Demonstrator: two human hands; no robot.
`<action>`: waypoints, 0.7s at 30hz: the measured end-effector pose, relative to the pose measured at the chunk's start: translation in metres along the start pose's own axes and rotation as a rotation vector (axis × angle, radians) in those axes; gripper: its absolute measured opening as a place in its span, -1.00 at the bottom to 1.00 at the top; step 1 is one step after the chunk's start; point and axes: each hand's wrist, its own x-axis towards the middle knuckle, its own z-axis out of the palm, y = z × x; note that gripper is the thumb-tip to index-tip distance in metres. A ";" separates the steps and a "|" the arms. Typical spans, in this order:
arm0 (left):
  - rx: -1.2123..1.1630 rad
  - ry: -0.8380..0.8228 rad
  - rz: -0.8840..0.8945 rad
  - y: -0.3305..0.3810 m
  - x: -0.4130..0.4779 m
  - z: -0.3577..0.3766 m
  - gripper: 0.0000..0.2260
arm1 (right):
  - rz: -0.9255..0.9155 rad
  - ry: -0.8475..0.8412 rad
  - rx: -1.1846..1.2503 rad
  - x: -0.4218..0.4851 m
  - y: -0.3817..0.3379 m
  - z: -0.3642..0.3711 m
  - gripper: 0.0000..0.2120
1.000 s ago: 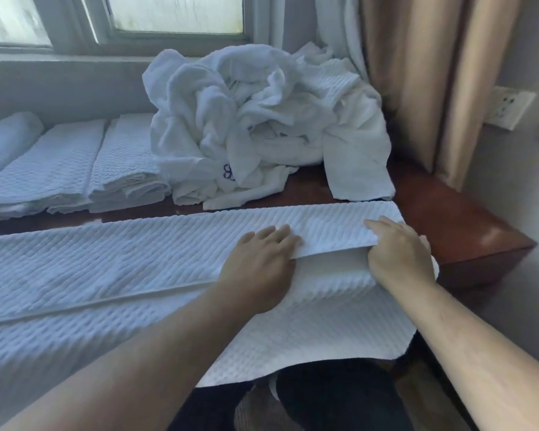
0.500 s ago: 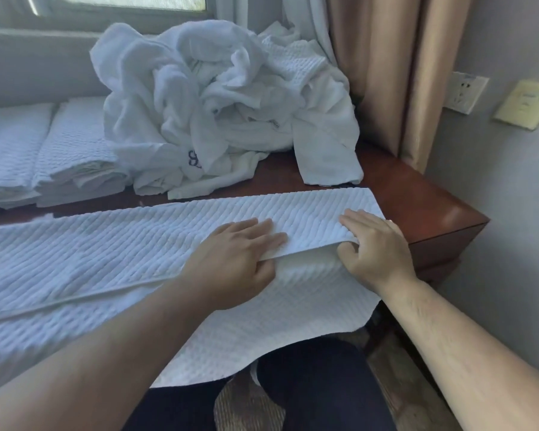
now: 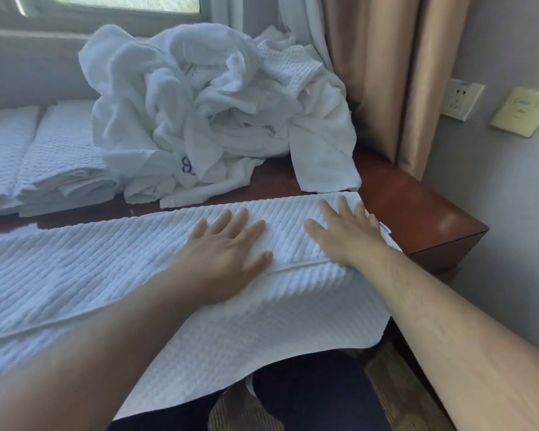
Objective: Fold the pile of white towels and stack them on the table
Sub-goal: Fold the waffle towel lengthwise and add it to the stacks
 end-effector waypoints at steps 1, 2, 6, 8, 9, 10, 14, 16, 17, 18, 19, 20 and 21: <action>0.002 0.005 0.000 -0.003 0.004 -0.002 -0.37 | -0.007 0.004 -0.005 0.007 -0.001 0.000 -0.26; 0.006 0.016 0.001 -0.007 0.010 -0.003 -0.37 | -0.012 0.006 -0.007 0.013 -0.003 0.000 -0.26; -0.003 0.043 -0.001 -0.017 0.027 -0.006 -0.40 | -0.028 0.032 -0.014 0.037 -0.009 -0.002 -0.27; -0.019 0.057 -0.007 -0.018 0.030 -0.007 -0.42 | -0.037 0.079 0.016 0.042 -0.013 -0.004 -0.32; -0.025 0.074 -0.011 -0.017 0.031 -0.008 -0.44 | -0.055 0.125 0.071 0.042 -0.013 -0.007 -0.37; -0.030 0.099 -0.020 -0.015 0.031 -0.009 -0.46 | -0.077 0.188 0.174 0.039 -0.012 -0.009 -0.45; -0.051 0.262 -0.020 0.008 0.024 -0.008 -0.59 | -0.080 0.509 0.404 0.011 0.012 -0.016 -0.73; -0.133 0.212 0.063 0.031 0.018 -0.001 -0.52 | -0.008 0.673 0.360 -0.012 0.035 -0.009 -0.80; -0.161 0.159 0.093 0.043 0.014 0.004 -0.45 | 0.042 0.739 0.377 -0.025 0.046 -0.003 -0.82; -0.158 0.119 0.104 0.052 0.012 0.009 -0.41 | 0.102 0.782 0.420 -0.038 0.057 0.003 -0.82; -0.125 0.101 0.103 0.058 0.012 0.013 -0.40 | 0.168 0.788 0.480 -0.050 0.066 0.010 -0.80; -0.080 0.105 0.097 0.062 0.012 0.016 -0.42 | 0.234 0.755 0.541 -0.060 0.073 0.017 -0.75; -0.045 0.121 0.091 0.063 0.013 0.018 -0.44 | 0.293 0.685 0.597 -0.067 0.078 0.023 -0.65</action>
